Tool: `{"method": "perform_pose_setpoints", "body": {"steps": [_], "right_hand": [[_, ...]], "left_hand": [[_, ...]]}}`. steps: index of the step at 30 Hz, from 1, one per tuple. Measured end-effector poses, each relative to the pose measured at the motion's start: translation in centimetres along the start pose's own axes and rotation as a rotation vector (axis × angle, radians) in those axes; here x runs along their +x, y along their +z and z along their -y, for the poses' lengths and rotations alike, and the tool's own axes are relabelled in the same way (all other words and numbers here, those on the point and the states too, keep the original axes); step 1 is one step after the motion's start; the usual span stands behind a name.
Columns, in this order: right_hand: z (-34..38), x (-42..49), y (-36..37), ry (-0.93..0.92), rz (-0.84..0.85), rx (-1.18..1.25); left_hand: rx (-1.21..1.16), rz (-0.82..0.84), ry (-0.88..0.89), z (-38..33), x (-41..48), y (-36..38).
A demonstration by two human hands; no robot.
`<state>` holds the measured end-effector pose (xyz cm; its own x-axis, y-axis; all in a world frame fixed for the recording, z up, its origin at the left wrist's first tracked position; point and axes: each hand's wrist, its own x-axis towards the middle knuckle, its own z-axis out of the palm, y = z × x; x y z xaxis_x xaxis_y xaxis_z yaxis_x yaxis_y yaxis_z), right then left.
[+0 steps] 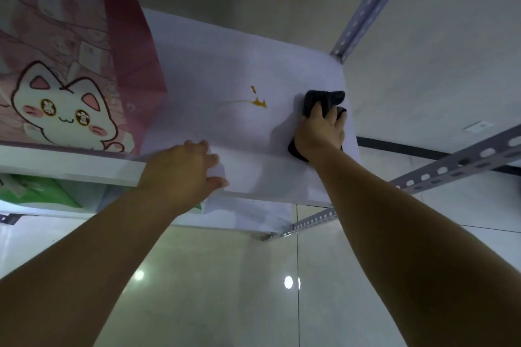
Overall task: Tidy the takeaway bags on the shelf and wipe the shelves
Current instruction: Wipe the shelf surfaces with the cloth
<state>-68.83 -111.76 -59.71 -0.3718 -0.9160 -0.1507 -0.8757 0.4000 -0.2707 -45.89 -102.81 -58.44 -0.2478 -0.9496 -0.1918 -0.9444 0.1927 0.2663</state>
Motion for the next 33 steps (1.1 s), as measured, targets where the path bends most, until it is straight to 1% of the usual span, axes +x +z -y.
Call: {"method": "perform_pose_setpoints", "body": {"steps": [2,5,6,7,8,9,11,13,15,16,18,20,23,25,28,30,31,33], "right_hand": [[1.0,0.3,-0.1,-0.121,0.029,-0.014],[1.5,-1.3,0.6,-0.472,0.079,-0.066],[1.1,-2.0,0.9,-0.562,0.087,-0.073],[0.4,-2.3,1.2,-0.593,0.082,-0.077],[-0.4,-2.1,1.1,-0.571,0.055,-0.079],[-1.2,-1.4,0.8,-0.507,0.012,-0.079],[-2.2,0.7,-0.1,-0.309,-0.051,-0.068],[-2.2,2.9,-0.8,-0.146,-0.046,-0.051],[-1.0,4.4,-0.6,-0.089,-0.015,-0.062],[0.0,4.9,-0.3,-0.098,0.001,-0.068],[2.5,5.4,0.4,-0.192,0.029,-0.074],[5.5,5.2,1.2,-0.366,0.065,-0.089],[9.5,2.7,2.8,-0.694,0.133,-0.092],[10.2,0.4,3.4,-0.844,0.155,-0.044],[7.5,-1.9,3.2,-0.989,0.175,-0.001],[5.1,-1.8,2.5,-1.023,0.166,-0.038],[4.2,-1.0,2.0,-0.976,0.147,-0.048],[3.5,1.0,1.2,-0.783,0.125,-0.056]], "left_hand": [[0.001,0.016,-0.009,-0.1,0.2,-0.4],[-0.007,0.028,-0.026,0.1,0.2,-0.5],[-0.020,0.036,-0.036,0.2,0.1,-0.4],[-0.049,0.032,-0.043,0.3,0.0,-0.2],[-0.091,0.009,-0.041,0.5,-0.1,0.0],[-0.140,-0.034,-0.036,0.6,-0.2,0.2],[-0.210,-0.100,-0.039,0.8,-0.5,0.4],[-0.225,-0.107,-0.041,0.9,-0.5,0.6],[-0.235,-0.109,-0.043,1.1,-0.4,0.8],[-0.239,-0.111,-0.044,1.1,-0.3,0.8],[-0.232,-0.113,-0.037,1.2,-0.2,0.9],[-0.219,-0.119,-0.032,1.2,-0.2,1.0],[-0.224,-0.128,-0.026,1.3,-0.3,1.1],[-0.229,-0.117,-0.037,1.3,-0.4,1.2],[-0.241,-0.109,-0.061,1.3,-0.7,1.3],[-0.236,-0.114,-0.067,1.2,-0.8,1.3],[-0.229,-0.115,-0.071,1.1,-0.8,1.3],[-0.215,-0.111,-0.077,1.1,-0.8,1.4]]}}
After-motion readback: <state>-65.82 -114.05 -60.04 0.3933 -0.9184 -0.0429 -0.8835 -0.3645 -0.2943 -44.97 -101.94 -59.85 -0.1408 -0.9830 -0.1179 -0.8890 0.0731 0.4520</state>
